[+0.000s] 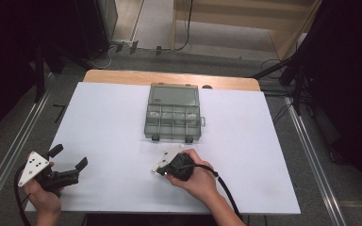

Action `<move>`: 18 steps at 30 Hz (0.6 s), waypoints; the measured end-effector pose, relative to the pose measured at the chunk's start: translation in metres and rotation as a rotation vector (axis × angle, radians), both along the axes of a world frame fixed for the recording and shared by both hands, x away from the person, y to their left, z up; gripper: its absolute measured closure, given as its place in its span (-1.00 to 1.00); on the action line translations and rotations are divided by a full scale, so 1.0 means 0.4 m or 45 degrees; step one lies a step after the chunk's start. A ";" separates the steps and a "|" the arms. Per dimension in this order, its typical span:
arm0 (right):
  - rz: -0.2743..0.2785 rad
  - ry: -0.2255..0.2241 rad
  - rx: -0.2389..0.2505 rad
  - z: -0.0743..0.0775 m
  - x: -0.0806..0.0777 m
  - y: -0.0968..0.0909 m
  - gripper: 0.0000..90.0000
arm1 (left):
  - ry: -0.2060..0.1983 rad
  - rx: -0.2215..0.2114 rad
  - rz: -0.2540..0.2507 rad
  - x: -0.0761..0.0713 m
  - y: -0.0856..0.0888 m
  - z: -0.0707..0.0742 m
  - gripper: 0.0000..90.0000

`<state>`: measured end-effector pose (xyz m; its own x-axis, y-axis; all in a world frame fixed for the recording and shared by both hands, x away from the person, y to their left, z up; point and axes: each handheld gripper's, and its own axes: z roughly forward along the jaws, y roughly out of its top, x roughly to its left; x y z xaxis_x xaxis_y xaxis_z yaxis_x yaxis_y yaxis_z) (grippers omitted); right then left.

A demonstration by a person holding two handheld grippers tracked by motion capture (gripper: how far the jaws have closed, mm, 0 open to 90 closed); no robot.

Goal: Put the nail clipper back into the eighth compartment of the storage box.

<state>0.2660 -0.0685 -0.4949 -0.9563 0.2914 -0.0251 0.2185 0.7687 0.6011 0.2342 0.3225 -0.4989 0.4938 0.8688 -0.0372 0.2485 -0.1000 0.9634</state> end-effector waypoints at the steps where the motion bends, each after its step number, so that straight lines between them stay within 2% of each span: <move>1: 0.007 -0.002 -0.003 -0.004 0.003 0.003 1.00 | 0.001 -0.001 0.000 0.000 0.000 0.000 -1.00; 9: 0.006 0.012 -0.002 -0.024 0.016 0.032 1.00 | 0.002 0.004 0.011 0.000 -0.001 0.000 -1.00; 12: -0.008 0.025 0.034 -0.029 0.024 0.040 1.00 | 0.001 0.002 0.013 0.000 0.000 0.000 -1.00; 18: -0.050 0.012 0.050 -0.031 0.039 0.060 1.00 | 0.001 0.002 0.013 0.001 -0.001 0.000 -1.00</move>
